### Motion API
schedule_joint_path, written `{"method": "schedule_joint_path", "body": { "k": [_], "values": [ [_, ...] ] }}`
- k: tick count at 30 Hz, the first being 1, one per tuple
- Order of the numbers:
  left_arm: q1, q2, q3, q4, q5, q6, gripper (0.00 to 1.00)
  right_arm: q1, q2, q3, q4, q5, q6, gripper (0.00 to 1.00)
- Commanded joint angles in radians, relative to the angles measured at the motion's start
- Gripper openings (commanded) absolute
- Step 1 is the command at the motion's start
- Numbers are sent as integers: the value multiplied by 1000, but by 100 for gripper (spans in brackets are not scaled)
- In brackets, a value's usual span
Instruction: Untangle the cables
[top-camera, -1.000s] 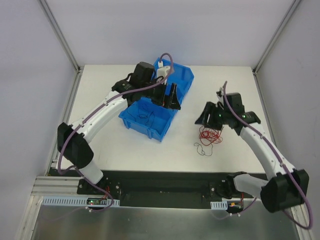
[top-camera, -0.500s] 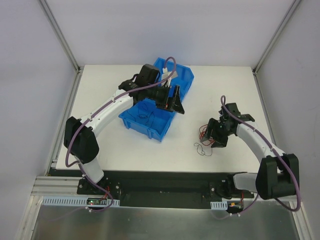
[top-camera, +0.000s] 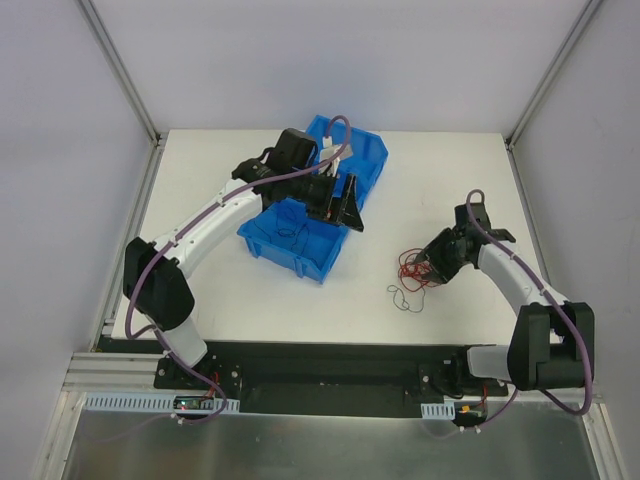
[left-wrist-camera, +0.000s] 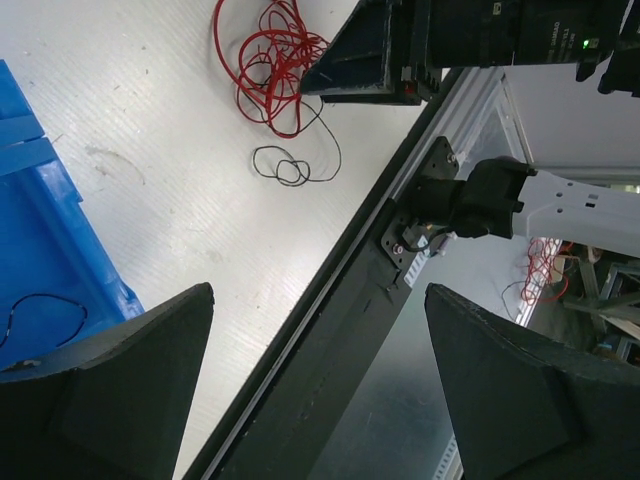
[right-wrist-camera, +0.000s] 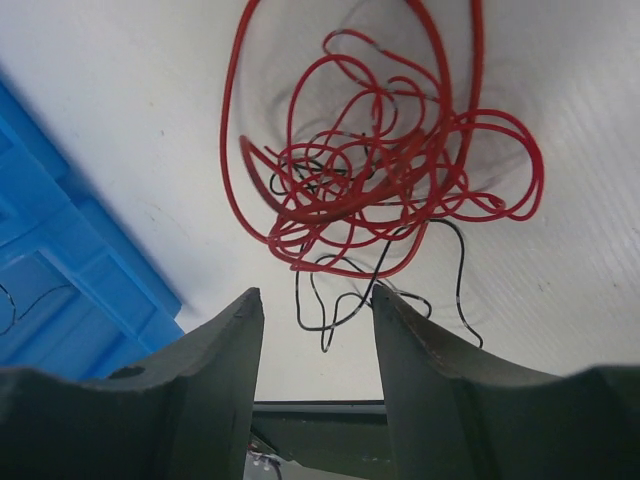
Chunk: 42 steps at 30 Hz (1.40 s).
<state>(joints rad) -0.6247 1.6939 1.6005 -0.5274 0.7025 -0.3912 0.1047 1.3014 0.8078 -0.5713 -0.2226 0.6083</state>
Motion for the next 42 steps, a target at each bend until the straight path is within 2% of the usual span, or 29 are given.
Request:
{"method": "schedule_joint_path", "body": {
  "k": [1,9,13,18,22,25,27,31,37,42],
  "values": [
    [2,-60,41,-48,-24,57,86,-20,15,-10,-24,17,100,49],
    [2,-63,42,-75,-43,86,86,-20,41,-18,-32,5,116,43],
    [2,-74,29,-79,-58,103,87,-20,36,-44,-16,12,127,34],
    [2,-43,62,-82,-44,80,86,-20,36,-59,2,-33,123,0],
    [3,-36,117,-72,-38,61,86,-20,-103,-46,33,-5,108,0],
    [14,-16,160,-62,-47,43,85,-22,-223,57,-37,77,-31,0],
    [45,0,174,-17,6,-47,84,-22,-275,161,-102,86,-120,0],
    [105,-14,122,193,110,-250,83,-20,-365,306,-189,0,-248,0],
    [77,19,171,368,173,-310,83,-20,-459,435,-171,-84,-324,0],
    [-18,79,226,470,175,-236,82,-20,-456,537,-170,-110,-354,0]
  ]
}}
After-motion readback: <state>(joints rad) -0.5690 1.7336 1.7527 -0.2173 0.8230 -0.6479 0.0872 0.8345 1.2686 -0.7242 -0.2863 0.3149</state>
